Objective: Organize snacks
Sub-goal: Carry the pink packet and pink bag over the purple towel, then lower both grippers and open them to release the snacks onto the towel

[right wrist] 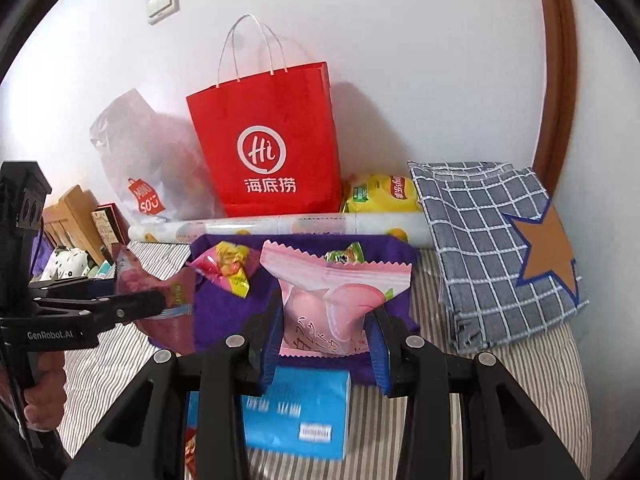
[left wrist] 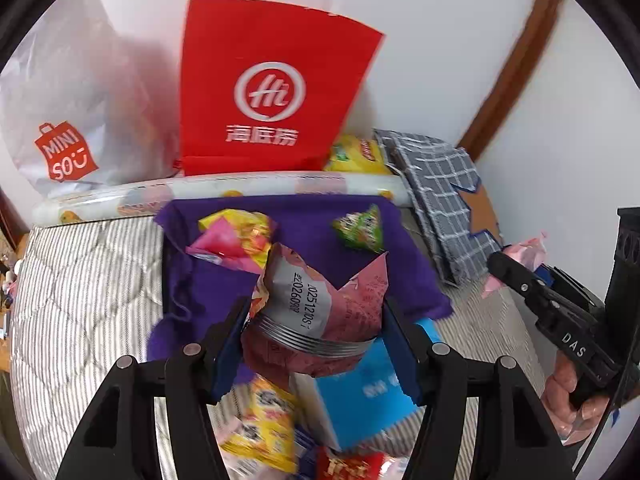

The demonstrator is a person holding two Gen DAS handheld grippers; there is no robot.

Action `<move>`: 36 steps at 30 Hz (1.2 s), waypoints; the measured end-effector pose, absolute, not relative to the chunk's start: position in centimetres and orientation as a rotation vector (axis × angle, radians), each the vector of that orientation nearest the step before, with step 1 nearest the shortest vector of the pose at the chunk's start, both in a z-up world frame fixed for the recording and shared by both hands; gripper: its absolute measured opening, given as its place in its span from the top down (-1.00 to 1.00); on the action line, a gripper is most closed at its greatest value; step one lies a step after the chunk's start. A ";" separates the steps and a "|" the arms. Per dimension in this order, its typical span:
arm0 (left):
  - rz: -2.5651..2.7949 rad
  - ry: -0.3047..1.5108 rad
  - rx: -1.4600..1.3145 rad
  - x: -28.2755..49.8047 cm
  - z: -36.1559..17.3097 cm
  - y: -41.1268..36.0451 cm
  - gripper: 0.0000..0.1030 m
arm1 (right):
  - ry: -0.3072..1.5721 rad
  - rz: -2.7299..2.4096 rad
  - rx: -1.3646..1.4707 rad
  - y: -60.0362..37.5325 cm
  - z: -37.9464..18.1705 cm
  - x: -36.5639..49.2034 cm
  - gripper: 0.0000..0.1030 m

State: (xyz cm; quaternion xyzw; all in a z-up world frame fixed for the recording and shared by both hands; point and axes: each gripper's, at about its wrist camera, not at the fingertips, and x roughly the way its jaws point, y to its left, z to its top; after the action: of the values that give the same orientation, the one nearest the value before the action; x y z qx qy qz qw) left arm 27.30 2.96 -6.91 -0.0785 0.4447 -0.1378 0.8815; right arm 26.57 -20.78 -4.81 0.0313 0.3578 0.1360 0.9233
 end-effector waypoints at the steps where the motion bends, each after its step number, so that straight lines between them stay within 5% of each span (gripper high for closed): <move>1: -0.282 0.930 -0.169 27.7 -7.1 3.3 -0.20 | 0.727 0.285 0.063 -20.7 -5.0 27.2 0.26; 23: -0.262 1.095 -0.272 34.3 -15.3 6.4 -0.20 | 0.969 0.294 0.049 -18.6 -15.7 36.6 0.25; 36: -0.263 1.130 -0.276 35.7 -17.1 6.3 -0.20 | 1.040 0.300 0.044 -18.9 -17.2 37.6 0.24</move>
State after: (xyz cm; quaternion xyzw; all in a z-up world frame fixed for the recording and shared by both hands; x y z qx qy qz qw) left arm 35.66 6.28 -17.09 -0.1298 0.5320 -0.1240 0.8275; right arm 37.58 -18.88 -17.16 0.0211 0.4949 0.1425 0.8569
